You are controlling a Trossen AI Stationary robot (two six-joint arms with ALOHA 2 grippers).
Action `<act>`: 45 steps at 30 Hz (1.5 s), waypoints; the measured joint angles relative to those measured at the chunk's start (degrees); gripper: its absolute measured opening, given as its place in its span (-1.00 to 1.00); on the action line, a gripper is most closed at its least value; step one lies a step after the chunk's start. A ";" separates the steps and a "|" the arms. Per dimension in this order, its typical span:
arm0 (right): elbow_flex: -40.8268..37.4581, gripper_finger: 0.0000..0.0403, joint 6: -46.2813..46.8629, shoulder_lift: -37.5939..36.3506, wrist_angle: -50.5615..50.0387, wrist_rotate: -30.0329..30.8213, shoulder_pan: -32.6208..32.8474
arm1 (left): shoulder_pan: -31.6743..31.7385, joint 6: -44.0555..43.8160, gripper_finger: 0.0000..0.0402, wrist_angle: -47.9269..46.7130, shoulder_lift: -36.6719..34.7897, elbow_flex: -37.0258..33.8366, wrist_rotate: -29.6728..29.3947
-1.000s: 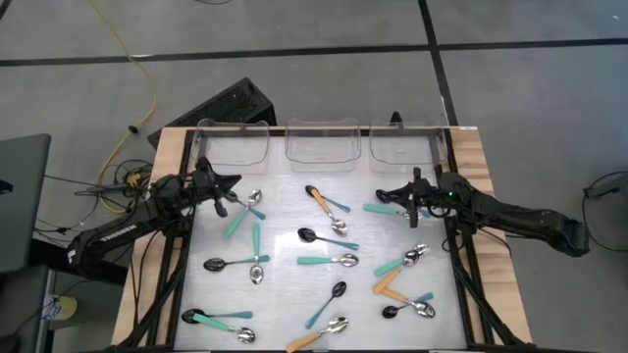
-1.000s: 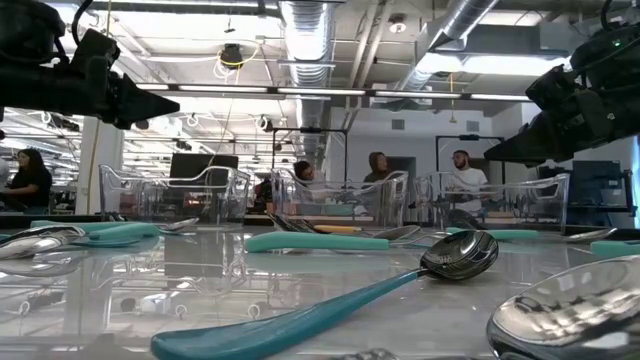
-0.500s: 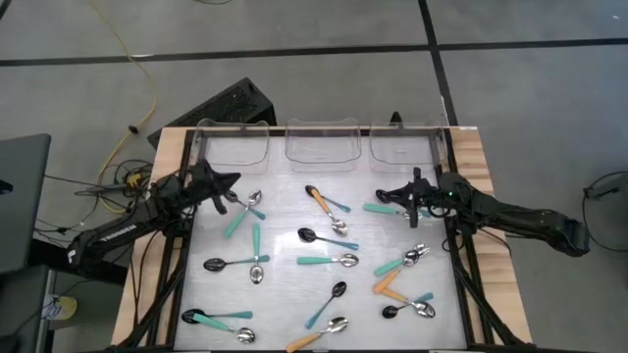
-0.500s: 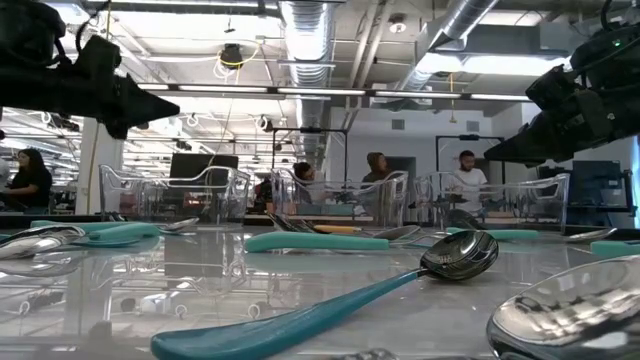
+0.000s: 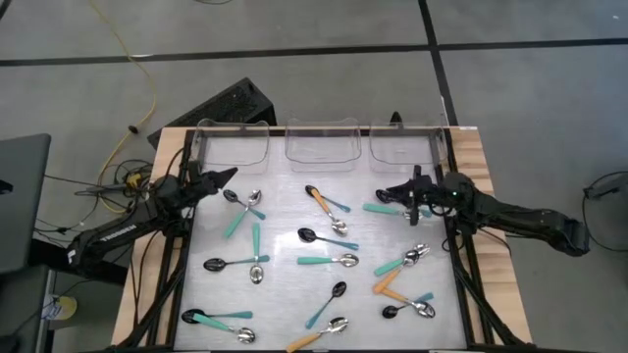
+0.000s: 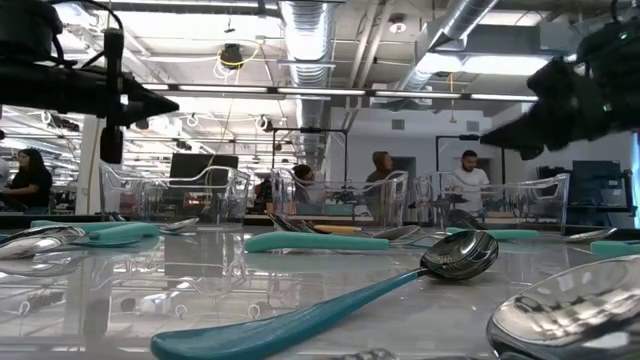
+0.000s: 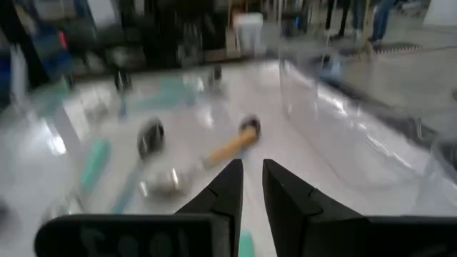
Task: Sort silverware by color (type)
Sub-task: Put the light green spoon into the right transparent bin
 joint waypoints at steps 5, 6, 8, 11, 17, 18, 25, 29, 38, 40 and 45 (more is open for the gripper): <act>1.37 -0.59 10.79 0.75 11.57 0.58 0.19 | 0.00 5.76 -1.00 7.58 0.09 0.08 2.06; 2.59 -0.59 12.68 1.04 11.98 0.09 0.47 | 0.00 6.94 -1.00 9.66 0.32 0.09 1.83; 5.40 -0.59 16.11 2.07 12.63 -0.56 1.24 | 0.00 9.73 -1.00 14.01 1.39 0.18 1.22; 10.32 -0.59 22.82 5.00 12.22 1.43 2.56 | 0.00 14.31 -1.00 18.21 4.88 0.45 1.42; 22.88 -0.59 19.26 15.35 -3.56 -0.05 5.48 | 0.00 26.87 -1.00 17.66 16.77 4.14 4.33; 25.37 -0.59 18.09 17.62 -9.08 -0.16 6.43 | 0.00 29.73 -1.00 17.53 19.04 5.00 5.37; 35.31 -0.59 10.44 33.11 -44.12 2.58 10.68 | 0.02 46.42 -0.97 16.71 33.90 11.95 9.15; 35.11 -0.51 9.68 39.86 -48.85 3.85 10.84 | 0.02 48.19 -0.82 16.45 39.22 14.67 8.98; 35.15 -0.08 7.52 51.59 -49.10 8.80 10.84 | 0.02 52.46 -0.17 15.45 43.31 17.79 10.75; 35.17 -0.02 7.51 54.13 -49.12 9.68 10.84 | 0.00 52.95 -0.04 15.54 43.52 17.88 10.72; 35.21 0.01 7.98 59.41 -48.91 11.77 10.83 | 0.02 52.94 0.14 15.41 43.52 17.88 10.43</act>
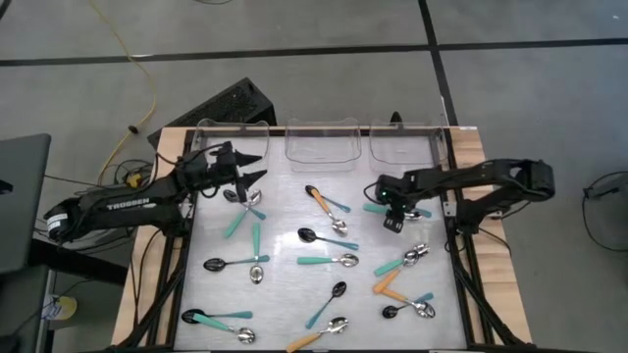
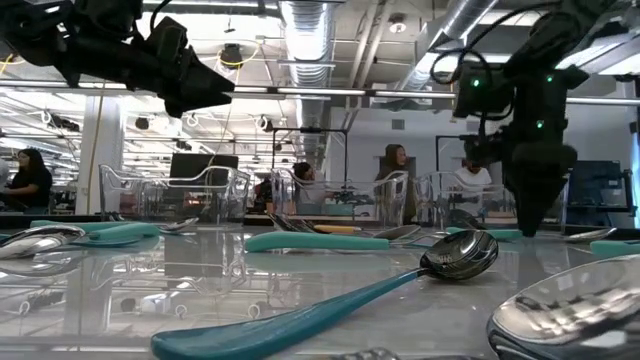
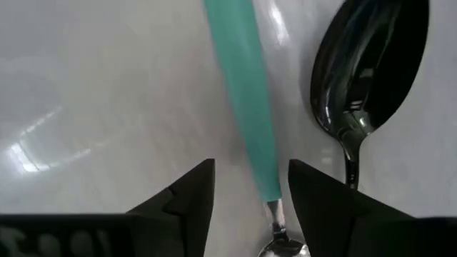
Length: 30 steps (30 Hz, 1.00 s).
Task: Sort silverware by color (type)
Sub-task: Put the light green spoon into the right transparent bin
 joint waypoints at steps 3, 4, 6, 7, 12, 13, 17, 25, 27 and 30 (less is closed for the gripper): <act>0.31 -0.02 -0.04 2.22 0.34 0.26 0.01 | 0.00 0.00 0.16 0.01 0.00 0.00 -1.18; 0.35 -0.04 -0.13 2.79 0.34 0.34 0.01 | 0.00 -0.05 0.16 0.01 0.00 0.00 -1.59; 0.37 -0.09 -0.19 3.48 0.35 0.37 0.01 | 0.00 -0.32 0.16 0.01 0.00 0.00 -1.76; 0.37 -0.13 -0.19 3.75 0.18 0.45 0.01 | 0.00 -0.37 0.16 0.01 0.00 0.00 -1.77; 0.26 -0.41 -0.20 3.60 0.36 0.84 0.61 | 0.00 -0.48 0.16 -0.35 0.00 0.00 -1.61; 0.24 -0.48 -0.19 3.60 0.47 0.82 0.75 | 0.00 -0.49 0.16 -0.61 0.00 0.00 -1.61; 0.20 -0.68 -0.23 3.63 0.59 0.68 1.04 | -0.01 -0.58 0.16 -1.90 0.00 -0.02 -1.58; 4.50 -0.67 -0.21 2.77 -1.55 -1.50 1.21 | 0.00 -0.67 0.16 -2.95 0.00 -0.02 -1.58; 7.02 -0.67 -0.44 1.41 -2.50 -1.86 1.20 | -0.01 -0.67 0.16 -2.93 -0.01 -0.02 -1.56; 11.54 -0.66 -1.83 0.58 -6.15 -2.64 1.15 | 0.00 -1.39 0.16 -2.94 0.00 -0.02 -1.54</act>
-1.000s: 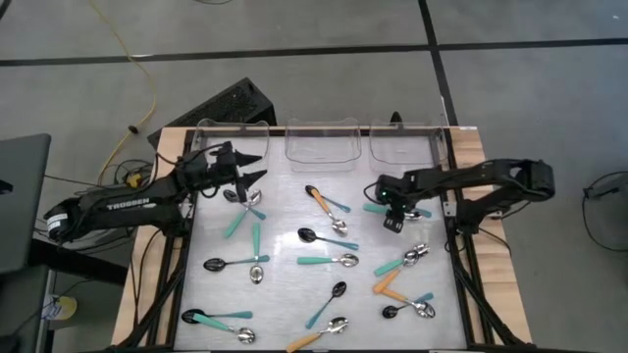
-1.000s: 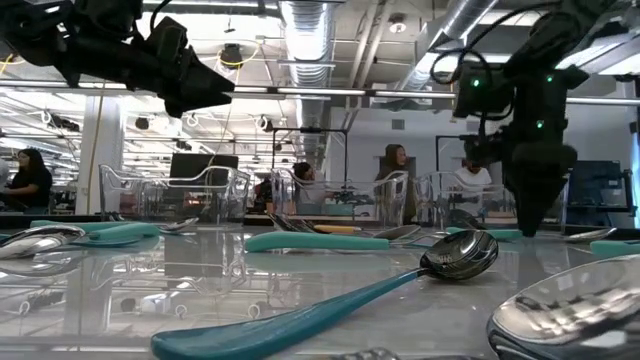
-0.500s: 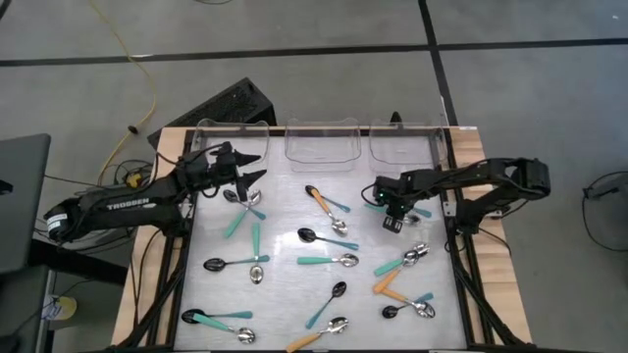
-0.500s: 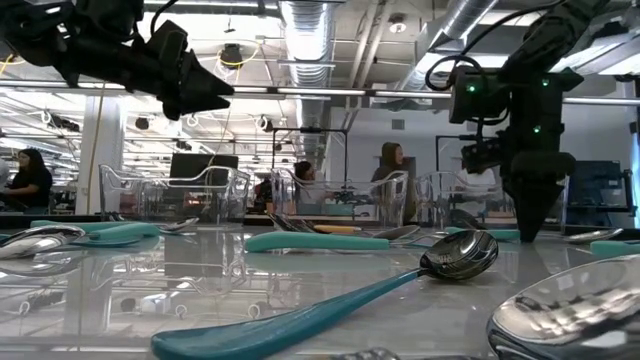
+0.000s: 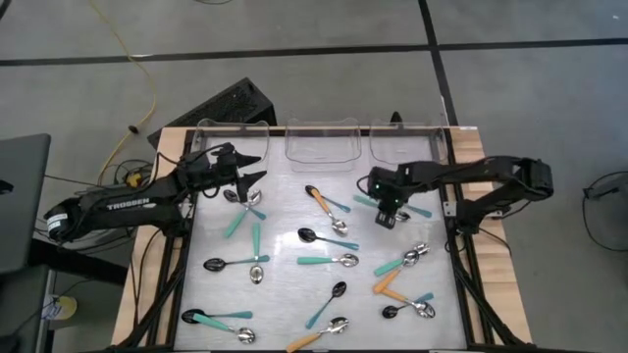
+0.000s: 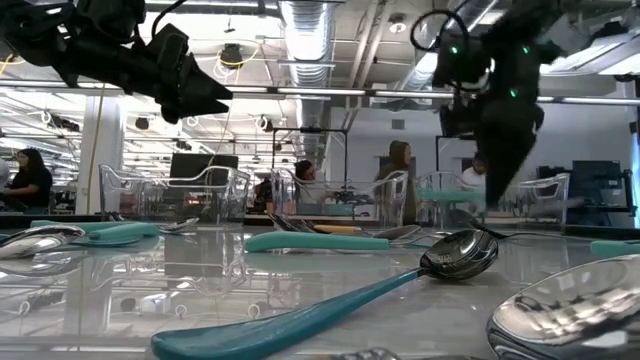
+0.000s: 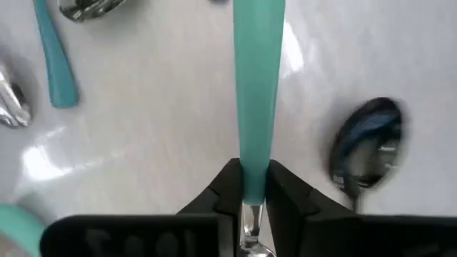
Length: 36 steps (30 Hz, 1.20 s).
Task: Sort silverware by color (type)
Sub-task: Put the light green spoon into the right transparent bin
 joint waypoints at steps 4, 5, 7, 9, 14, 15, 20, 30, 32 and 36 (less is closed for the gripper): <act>8.53 -0.66 -4.29 -0.89 -5.87 1.70 -0.37 | 0.00 -0.75 0.16 0.00 0.00 0.00 -0.01; 10.67 -0.66 -5.78 -0.85 -7.98 2.56 -0.84 | -0.02 -0.75 0.16 0.02 0.00 0.00 -0.01; 14.92 -0.66 -9.04 -0.69 -11.79 4.25 -2.01 | -0.01 -0.77 0.16 0.02 0.00 0.00 -0.02; 18.56 -0.66 -12.20 -0.81 -13.79 6.09 -3.51 | 0.00 -0.77 0.16 0.02 0.00 0.00 -0.02; 24.55 -0.66 -19.92 -0.78 -18.66 9.92 -9.50 | 0.00 -0.79 0.16 0.02 0.00 -0.02 -0.02; 25.30 -0.66 -21.71 -0.80 -18.88 10.15 -11.07 | 0.00 -0.79 0.16 0.02 0.00 -0.02 -0.02; 25.70 -0.65 -31.78 -0.71 -19.35 11.81 -20.55 | 0.00 -1.03 0.16 0.02 0.00 -0.02 -0.02; 25.75 -0.65 -52.08 5.32 -15.67 12.11 -36.88 | 0.00 -5.20 0.16 0.02 0.00 -0.04 -0.02; 25.75 -0.65 -54.27 7.57 -14.99 11.96 -38.72 | -0.01 -5.25 0.16 0.02 0.00 -0.04 -0.01; 25.75 -0.65 -55.04 12.20 -14.79 12.11 -41.61 | 0.00 -5.29 0.16 0.01 0.00 -0.04 -0.02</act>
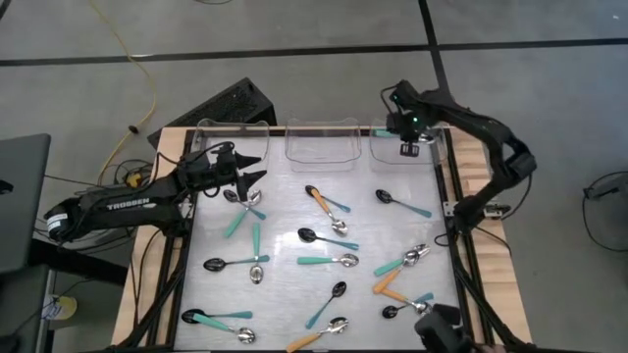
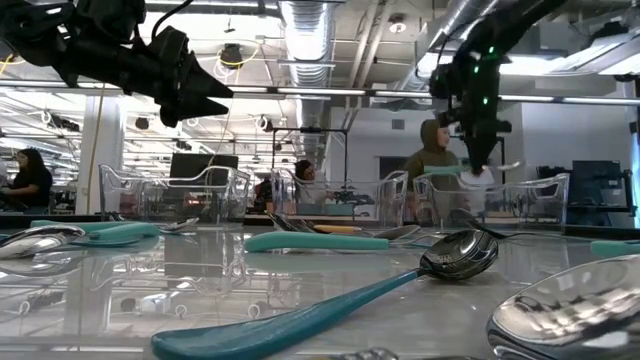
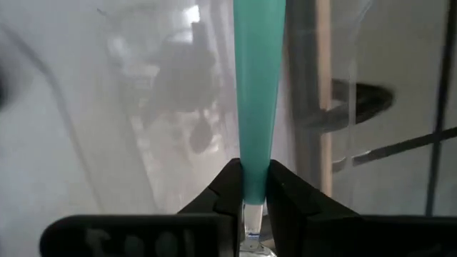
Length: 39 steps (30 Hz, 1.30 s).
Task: Sort silverware by color (type)
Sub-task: Put the light green spoon into the right transparent bin, then put the yellow spoon into the left transparent bin
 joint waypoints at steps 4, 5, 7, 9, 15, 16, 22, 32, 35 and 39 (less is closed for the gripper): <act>0.00 -0.65 2.45 4.29 -1.07 1.09 -0.65 | 0.00 -0.02 0.16 -0.01 0.00 0.00 0.00; 0.00 -0.65 2.85 5.35 -1.55 1.10 -0.78 | 0.00 -0.04 0.16 -0.01 0.00 0.00 0.00; 0.00 -0.65 3.69 7.37 -2.04 0.96 -1.01 | 0.00 -0.04 0.16 0.01 0.00 0.00 -0.02; 0.00 -0.65 4.39 9.49 -2.43 0.85 -1.06 | 0.00 -0.04 0.16 0.01 0.00 0.00 -0.01; -0.02 -0.55 6.21 13.38 -3.44 0.90 -1.09 | 0.00 -1.77 0.16 0.00 -0.01 0.00 -0.05; -0.02 -0.51 6.53 13.61 -3.62 0.89 -1.08 | 0.00 -2.42 0.16 -0.01 0.00 0.00 -0.05; 0.00 -0.26 7.05 12.95 -4.13 0.95 -1.06 | -0.02 -2.95 0.16 -1.33 -0.02 0.00 -0.33; 0.02 0.03 14.92 3.45 -9.42 2.48 1.85 | -0.02 -1.29 0.16 -6.70 -0.02 0.00 0.37; 0.02 0.02 22.77 -1.16 -10.82 2.42 3.79 | 0.00 1.19 0.16 -8.96 -0.02 0.00 0.18; 0.02 -0.01 37.10 -7.33 -13.78 -0.54 7.51 | -0.06 1.54 0.16 -16.53 -0.02 0.00 0.30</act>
